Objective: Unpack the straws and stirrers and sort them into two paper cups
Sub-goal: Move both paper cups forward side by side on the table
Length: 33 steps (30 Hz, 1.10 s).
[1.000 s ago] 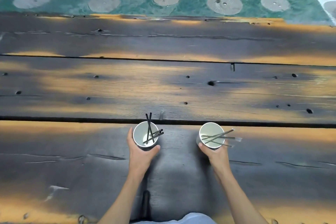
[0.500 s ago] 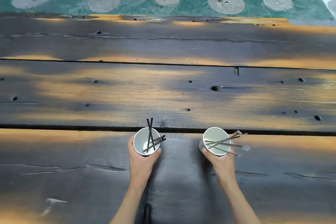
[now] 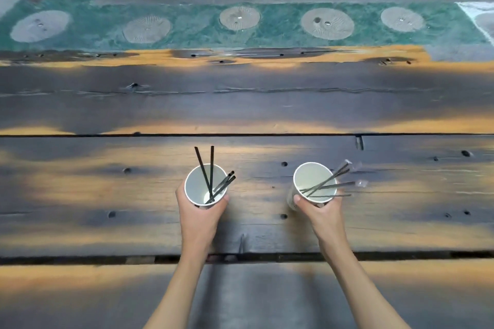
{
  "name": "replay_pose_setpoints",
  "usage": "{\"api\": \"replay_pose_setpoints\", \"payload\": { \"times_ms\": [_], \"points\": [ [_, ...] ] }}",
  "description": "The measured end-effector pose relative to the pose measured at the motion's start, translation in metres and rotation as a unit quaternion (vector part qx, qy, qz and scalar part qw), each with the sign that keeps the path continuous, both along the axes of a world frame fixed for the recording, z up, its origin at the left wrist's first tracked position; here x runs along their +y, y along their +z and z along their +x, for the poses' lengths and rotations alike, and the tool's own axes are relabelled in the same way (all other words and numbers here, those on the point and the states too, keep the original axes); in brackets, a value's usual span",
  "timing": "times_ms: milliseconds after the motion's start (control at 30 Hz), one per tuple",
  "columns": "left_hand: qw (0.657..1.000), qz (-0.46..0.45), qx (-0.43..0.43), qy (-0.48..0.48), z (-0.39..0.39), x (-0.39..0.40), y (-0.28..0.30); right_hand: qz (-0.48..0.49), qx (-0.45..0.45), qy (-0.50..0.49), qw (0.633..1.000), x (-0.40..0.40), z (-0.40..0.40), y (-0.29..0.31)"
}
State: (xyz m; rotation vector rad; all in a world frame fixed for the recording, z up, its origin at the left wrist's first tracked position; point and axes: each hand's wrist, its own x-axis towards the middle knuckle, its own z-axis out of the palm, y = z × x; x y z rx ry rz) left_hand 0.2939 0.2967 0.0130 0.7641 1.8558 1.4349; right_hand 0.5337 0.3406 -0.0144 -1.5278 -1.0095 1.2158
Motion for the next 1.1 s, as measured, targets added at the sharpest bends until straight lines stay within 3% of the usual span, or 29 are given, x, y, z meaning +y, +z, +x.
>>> {"api": "replay_pose_setpoints", "payload": {
  "times_ms": [533, 1100],
  "points": [
    [0.994, 0.077, 0.042, -0.06, -0.047, 0.237, -0.03, 0.074, -0.01, -0.008, 0.997, 0.239, -0.043, -0.028],
    [0.995, 0.071, 0.003, -0.064, -0.052, 0.264, -0.074, 0.085, -0.05, 0.026, 0.995, 0.275, -0.049, -0.051]
  ]
}}
